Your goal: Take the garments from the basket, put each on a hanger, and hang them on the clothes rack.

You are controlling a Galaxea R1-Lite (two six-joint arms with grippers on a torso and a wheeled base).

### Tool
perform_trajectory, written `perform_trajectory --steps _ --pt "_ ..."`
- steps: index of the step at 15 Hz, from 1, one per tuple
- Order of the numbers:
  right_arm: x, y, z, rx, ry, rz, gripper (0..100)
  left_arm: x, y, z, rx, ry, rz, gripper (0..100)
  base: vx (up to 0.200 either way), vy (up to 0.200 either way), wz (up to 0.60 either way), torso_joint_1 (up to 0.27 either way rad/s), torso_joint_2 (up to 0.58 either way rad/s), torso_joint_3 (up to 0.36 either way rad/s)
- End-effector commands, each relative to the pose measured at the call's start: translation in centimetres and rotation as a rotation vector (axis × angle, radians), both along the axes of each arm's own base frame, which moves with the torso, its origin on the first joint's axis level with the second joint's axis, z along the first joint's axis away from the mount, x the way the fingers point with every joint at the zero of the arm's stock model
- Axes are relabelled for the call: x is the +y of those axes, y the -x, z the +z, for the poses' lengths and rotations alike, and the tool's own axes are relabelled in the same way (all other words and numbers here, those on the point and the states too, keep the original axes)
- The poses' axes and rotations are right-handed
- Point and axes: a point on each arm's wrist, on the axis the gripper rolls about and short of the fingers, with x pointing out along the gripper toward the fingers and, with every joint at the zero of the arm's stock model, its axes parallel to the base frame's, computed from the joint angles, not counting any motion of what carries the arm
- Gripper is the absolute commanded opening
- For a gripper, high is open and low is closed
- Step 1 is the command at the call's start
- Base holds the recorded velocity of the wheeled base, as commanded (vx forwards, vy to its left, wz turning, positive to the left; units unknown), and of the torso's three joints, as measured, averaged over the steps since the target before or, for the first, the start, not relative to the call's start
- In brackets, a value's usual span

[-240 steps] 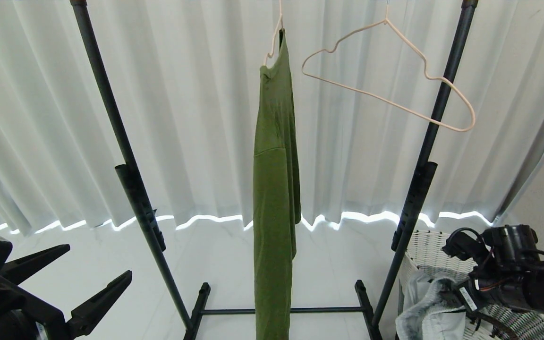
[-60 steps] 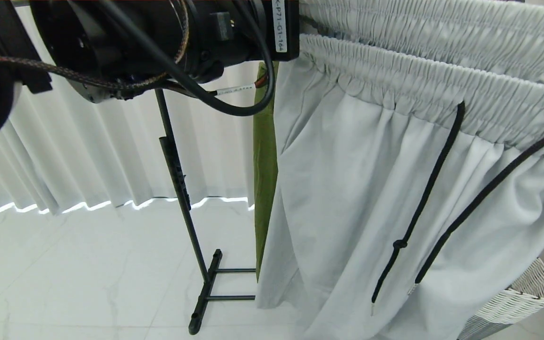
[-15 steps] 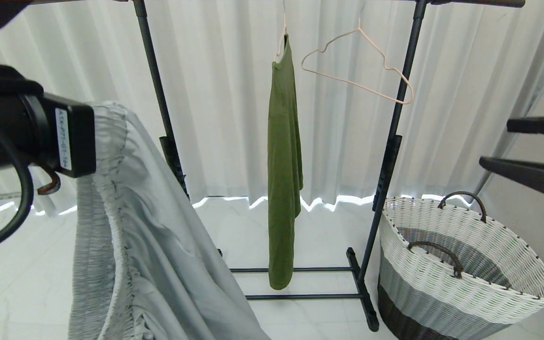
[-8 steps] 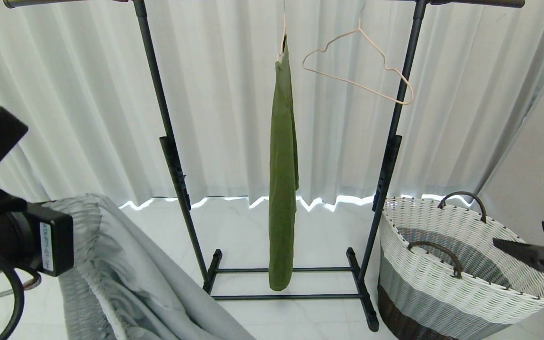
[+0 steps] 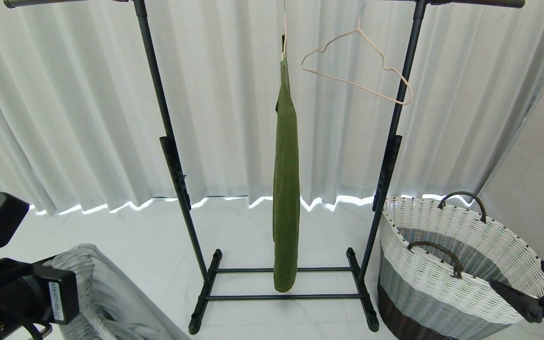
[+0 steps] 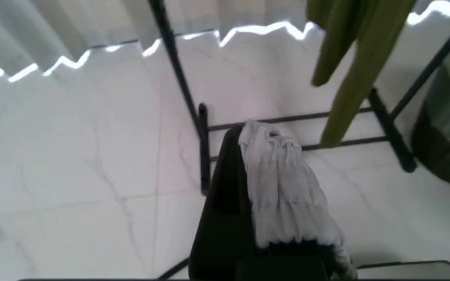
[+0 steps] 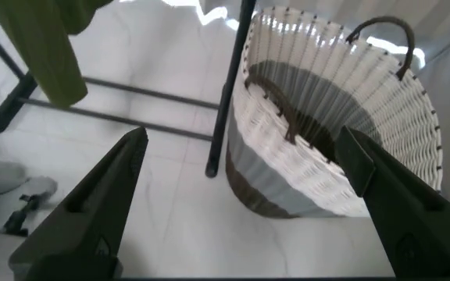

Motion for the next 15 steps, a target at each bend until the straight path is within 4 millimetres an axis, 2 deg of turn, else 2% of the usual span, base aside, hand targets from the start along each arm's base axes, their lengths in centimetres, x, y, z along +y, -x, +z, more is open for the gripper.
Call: perform_trajectory --steps 1,5,15 --pt "0.0 0.2 -1.1 0.048 0.002 -0.001 100 0.8 1.2 -1.2 0.005 0.001 0.027 0 0.000 0.000 0.00 0.000 0.00 0.000" --pt "0.0 0.2 -1.3 0.059 0.009 0.008 100 1.0 1.8 -1.4 -0.009 0.007 0.021 0 0.000 0.000 0.00 0.000 0.00 0.000" --pt "-0.1 1.1 -1.4 0.032 0.009 0.004 100 1.0 1.8 -1.3 -0.015 0.004 0.024 0 0.000 0.000 0.00 0.000 0.00 0.000"
